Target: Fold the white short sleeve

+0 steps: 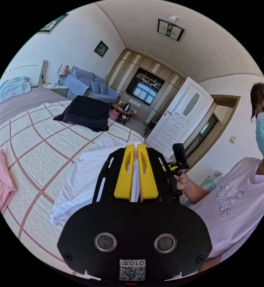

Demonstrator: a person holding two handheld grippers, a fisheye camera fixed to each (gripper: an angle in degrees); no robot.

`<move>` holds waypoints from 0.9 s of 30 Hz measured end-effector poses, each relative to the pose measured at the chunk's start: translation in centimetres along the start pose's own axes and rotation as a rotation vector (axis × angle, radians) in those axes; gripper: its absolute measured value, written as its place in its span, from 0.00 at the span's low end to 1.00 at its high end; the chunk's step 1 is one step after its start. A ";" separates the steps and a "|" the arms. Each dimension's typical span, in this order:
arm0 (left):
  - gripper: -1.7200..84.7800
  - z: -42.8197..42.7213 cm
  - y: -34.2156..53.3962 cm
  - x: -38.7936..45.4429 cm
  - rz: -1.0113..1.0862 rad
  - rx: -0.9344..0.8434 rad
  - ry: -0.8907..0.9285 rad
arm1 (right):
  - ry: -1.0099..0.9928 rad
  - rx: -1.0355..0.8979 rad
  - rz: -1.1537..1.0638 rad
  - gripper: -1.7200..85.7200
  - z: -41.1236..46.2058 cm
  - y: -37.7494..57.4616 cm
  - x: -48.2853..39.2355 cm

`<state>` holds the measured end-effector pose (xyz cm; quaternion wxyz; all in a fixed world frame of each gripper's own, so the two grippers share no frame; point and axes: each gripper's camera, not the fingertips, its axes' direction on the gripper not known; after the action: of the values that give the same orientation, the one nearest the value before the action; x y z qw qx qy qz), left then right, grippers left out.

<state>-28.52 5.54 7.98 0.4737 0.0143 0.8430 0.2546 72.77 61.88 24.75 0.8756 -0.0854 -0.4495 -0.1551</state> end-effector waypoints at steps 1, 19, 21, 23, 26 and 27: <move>0.02 0.1 0.1 1.0 0.008 0.001 -0.009 | -0.081 0.032 0.015 0.19 0.0 0.2 0.2; 0.04 1.1 3.3 10.2 0.171 -0.213 0.046 | 0.159 0.090 0.126 0.04 -4.6 3.3 -0.6; 0.05 1.6 0.6 9.9 0.205 -0.237 -0.090 | 0.158 -0.002 0.085 0.04 -3.6 3.9 -1.0; 0.06 3.9 -2.7 10.2 0.283 -0.299 -0.127 | 0.166 -0.083 0.060 0.04 -1.7 4.7 -1.5; 0.08 10.6 -7.7 12.7 0.562 -0.404 -0.144 | 0.141 -0.085 0.043 0.04 0.0 5.4 -2.3; 0.09 14.0 -9.1 13.7 0.687 -0.450 -0.173 | 0.137 -0.085 0.033 0.04 0.2 5.5 -2.5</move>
<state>-22.74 7.09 -12.76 0.4217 0.2121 0.6695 0.5736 73.13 67.59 22.75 0.9022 -0.1191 -0.3801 -0.1653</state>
